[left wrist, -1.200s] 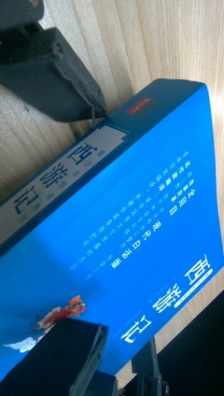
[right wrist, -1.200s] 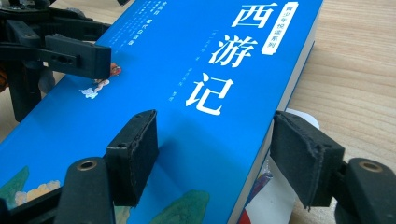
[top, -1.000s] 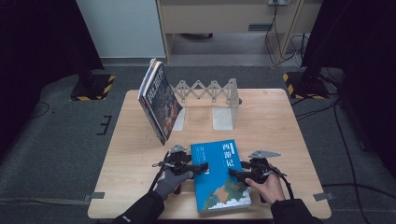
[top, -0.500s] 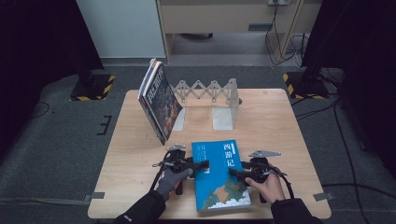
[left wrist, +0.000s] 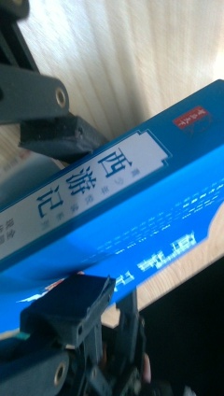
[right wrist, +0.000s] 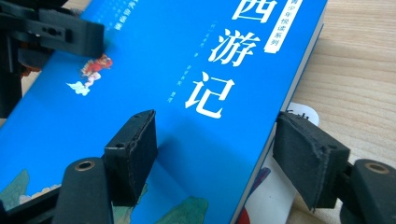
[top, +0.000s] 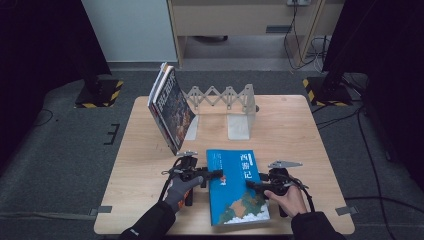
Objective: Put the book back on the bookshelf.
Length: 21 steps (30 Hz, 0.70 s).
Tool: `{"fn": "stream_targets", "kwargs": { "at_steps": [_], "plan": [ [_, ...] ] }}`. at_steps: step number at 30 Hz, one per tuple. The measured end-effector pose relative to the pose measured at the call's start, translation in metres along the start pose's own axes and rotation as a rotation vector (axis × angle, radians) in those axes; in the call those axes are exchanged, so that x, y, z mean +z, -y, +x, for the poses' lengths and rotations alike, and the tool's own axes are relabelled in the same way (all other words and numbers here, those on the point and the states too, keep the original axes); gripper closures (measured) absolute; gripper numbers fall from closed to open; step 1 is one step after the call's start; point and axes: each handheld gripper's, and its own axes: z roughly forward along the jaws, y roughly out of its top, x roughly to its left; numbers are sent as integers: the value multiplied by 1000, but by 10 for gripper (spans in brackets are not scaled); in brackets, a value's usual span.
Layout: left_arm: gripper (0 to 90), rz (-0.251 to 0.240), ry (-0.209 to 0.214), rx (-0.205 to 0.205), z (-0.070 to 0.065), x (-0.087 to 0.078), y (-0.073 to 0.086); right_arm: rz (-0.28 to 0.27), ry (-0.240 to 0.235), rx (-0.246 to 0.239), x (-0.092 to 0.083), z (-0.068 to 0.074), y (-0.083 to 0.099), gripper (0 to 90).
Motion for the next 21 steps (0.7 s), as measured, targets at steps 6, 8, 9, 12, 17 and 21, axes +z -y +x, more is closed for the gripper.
{"fn": "stream_targets", "kwargs": {
  "at_steps": [6,8,9,12,17,21],
  "plan": [
    [367,9,11,-17,0,3,-3,-2,-8,0,-1,-2,1,308],
    [364,12,16,-16,0,5,-4,3,-7,3,-1,-1,0,308],
    [360,15,18,-11,0,8,-4,2,-6,-1,-1,-1,0,308],
    [354,17,25,-13,1,10,-4,4,-10,0,-1,-2,0,308],
    [355,22,25,-4,0,12,-5,4,-10,-5,-1,-2,0,308],
    [398,51,56,-12,-4,16,-4,-1,-25,-3,1,-3,-1,303]
  ]
}}
